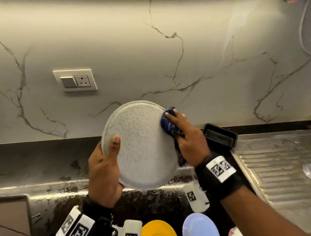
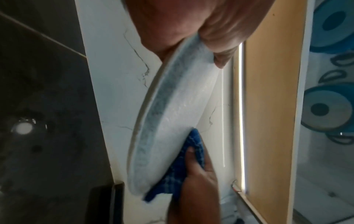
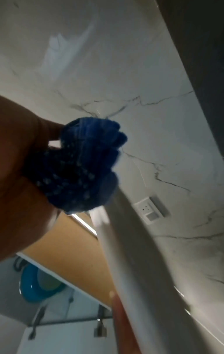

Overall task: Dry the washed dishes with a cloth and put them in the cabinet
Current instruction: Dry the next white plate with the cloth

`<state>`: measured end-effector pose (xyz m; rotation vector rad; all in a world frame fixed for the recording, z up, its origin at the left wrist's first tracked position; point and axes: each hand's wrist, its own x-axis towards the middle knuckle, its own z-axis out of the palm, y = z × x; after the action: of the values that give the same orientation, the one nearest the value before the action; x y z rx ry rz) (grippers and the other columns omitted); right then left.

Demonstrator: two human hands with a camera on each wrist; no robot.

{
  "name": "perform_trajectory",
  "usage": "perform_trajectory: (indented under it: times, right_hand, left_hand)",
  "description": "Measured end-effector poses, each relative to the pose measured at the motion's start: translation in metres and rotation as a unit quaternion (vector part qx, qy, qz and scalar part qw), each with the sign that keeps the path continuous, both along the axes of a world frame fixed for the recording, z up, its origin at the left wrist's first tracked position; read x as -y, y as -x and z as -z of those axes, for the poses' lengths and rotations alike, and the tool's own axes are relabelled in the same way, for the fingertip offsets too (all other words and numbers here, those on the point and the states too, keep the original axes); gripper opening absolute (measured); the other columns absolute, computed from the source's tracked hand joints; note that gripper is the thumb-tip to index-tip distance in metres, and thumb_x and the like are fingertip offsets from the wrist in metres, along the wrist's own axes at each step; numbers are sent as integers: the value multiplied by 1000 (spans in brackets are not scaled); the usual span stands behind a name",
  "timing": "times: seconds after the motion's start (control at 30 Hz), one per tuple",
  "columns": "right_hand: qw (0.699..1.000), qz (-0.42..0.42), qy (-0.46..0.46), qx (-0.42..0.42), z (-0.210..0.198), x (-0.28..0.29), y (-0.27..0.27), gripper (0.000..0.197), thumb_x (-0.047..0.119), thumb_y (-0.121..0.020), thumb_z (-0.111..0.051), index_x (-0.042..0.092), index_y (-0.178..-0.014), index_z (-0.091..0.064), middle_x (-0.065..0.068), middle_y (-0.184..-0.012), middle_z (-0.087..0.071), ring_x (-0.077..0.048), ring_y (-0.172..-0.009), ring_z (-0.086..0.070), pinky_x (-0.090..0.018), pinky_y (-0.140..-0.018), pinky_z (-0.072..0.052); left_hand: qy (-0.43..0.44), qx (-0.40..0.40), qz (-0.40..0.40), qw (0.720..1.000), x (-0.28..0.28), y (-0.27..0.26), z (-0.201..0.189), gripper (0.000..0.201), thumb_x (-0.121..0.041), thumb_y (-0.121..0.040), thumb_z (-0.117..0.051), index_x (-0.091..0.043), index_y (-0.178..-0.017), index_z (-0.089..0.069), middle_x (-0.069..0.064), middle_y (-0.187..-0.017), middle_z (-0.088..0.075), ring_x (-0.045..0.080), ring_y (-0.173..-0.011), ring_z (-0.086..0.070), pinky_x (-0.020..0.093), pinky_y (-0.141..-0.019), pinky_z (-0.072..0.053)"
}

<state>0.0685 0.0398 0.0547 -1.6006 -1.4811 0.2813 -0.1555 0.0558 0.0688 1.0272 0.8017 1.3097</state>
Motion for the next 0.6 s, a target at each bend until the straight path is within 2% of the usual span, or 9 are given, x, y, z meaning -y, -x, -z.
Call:
perform_trajectory:
  times: [0.07,0.2,0.3,0.33,0.4,0.47,0.57,0.6]
  right_hand:
    - [1000,-5,1,28,-15,-6,-2,59,4,-96,-54,38,-144,-49,16,-156,-36,-16,-149,-27,-39,-123,-23]
    - [987,-58,-67,136,-33,0,35,57,12,-90,-43,25,-145,-50,1,-155,-41,-24,-146,-33,-40,-123,-22]
    - [964,-128,-38,228,-23,14,68,58,21,-99,-39,32,-155,-29,4,-162,-25,-23,-152,-18,-41,-123,-17]
    - [961,-120,-33,246,-19,19,71,60,23,-100,-40,35,-156,-23,7,-163,-21,-19,-152,-14,-42,-124,-17]
    - [959,-79,-42,270,-11,25,63,63,25,-98,-40,39,-156,-19,11,-163,-20,-15,-152,-15,-46,-123,-19]
    - [971,-44,-27,233,1,29,51,67,25,-94,-41,42,-155,-20,15,-163,-18,-12,-152,-14,-50,-122,-20]
    - [995,-18,16,98,21,29,42,69,21,-98,-46,50,-153,-16,16,-164,-10,-10,-153,-4,-50,-124,-13]
    - [998,-9,24,61,23,28,41,70,18,-100,-49,50,-152,-15,15,-164,-9,-11,-153,-2,-48,-124,-11]
  left_hand:
    - [-13,-27,16,999,3,1,4,29,-34,-94,-55,-23,-119,-65,-2,-120,-73,19,-114,-68,59,-101,-51]
    - [-34,-47,28,998,2,-3,0,33,-36,-89,-59,-22,-118,-67,2,-115,-74,25,-110,-70,57,-99,-52]
    - [-70,-52,24,996,2,-3,-1,32,-32,-96,-61,-17,-123,-68,10,-119,-73,31,-114,-68,50,-100,-53]
    - [-78,-52,20,995,2,-2,-1,31,-36,-97,-64,-18,-121,-70,11,-118,-73,33,-114,-68,51,-100,-52]
    - [-91,-48,7,995,1,2,0,31,-44,-91,-69,-23,-113,-74,13,-115,-73,36,-110,-68,55,-98,-52]
    - [-90,-36,-8,995,-4,5,-3,23,-41,-93,-67,-22,-106,-74,9,-111,-74,32,-107,-69,51,-93,-55]
    - [-108,-55,6,993,-10,6,-10,22,-31,-94,-55,-19,-106,-69,-5,-103,-76,12,-102,-71,31,-83,-58]
    - [-113,-70,18,991,-12,6,-10,22,-30,-95,-55,-18,-108,-68,-6,-103,-76,10,-102,-71,28,-82,-59]
